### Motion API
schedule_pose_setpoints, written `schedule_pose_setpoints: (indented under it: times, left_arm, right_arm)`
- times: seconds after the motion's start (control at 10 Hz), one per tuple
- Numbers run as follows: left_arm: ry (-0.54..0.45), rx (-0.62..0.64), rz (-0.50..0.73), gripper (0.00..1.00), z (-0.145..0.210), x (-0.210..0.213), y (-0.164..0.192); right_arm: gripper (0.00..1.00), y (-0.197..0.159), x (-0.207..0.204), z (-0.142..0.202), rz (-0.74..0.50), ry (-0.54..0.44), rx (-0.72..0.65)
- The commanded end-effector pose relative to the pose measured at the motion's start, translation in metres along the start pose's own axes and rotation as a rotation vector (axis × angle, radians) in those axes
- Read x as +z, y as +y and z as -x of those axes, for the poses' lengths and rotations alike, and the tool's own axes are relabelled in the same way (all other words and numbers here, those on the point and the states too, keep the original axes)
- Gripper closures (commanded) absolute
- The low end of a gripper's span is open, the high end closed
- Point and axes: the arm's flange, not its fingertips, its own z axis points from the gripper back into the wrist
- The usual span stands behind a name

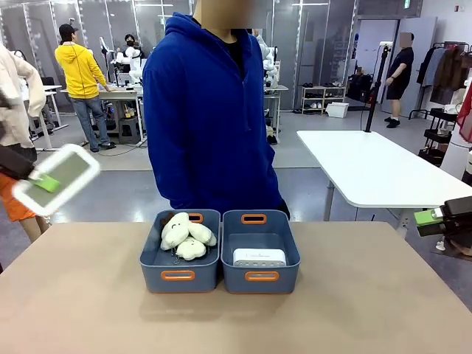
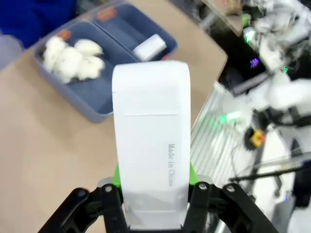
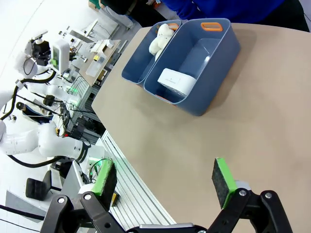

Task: Sort the digital clocks into the basket.
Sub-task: Pick up the Digital clock from the table and place it into the empty Plastic storage basket.

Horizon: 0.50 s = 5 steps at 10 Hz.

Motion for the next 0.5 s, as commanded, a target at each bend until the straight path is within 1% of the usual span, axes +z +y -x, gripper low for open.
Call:
schedule_pose_setpoints:
  times: [0.0,0.1,0.2,0.4]
  left_arm:
    - [0.107,-0.159,-0.026,0.74,-0.061,-0.051,-0.020]
    - [0.153,-0.228,-0.049,0.74,-0.094,-0.090,-0.034]
    - [0.192,-0.303,-0.080,0.74,-0.119,-0.124,-0.049]
    - [0.262,-0.409,-0.085,0.74,-0.163,-0.193,-0.068]
  right_arm:
    - [0.00,0.000,-0.001,-0.001,-0.009,-0.005,0.016]
    - [0.00,0.000,-0.001,-0.001,-0.009,-0.005,0.016]
    - [0.00,0.000,-0.001,-0.001,-0.009,-0.005,0.016]
    - [0.00,0.000,-0.001,-0.001,-0.009,-0.005,0.016]
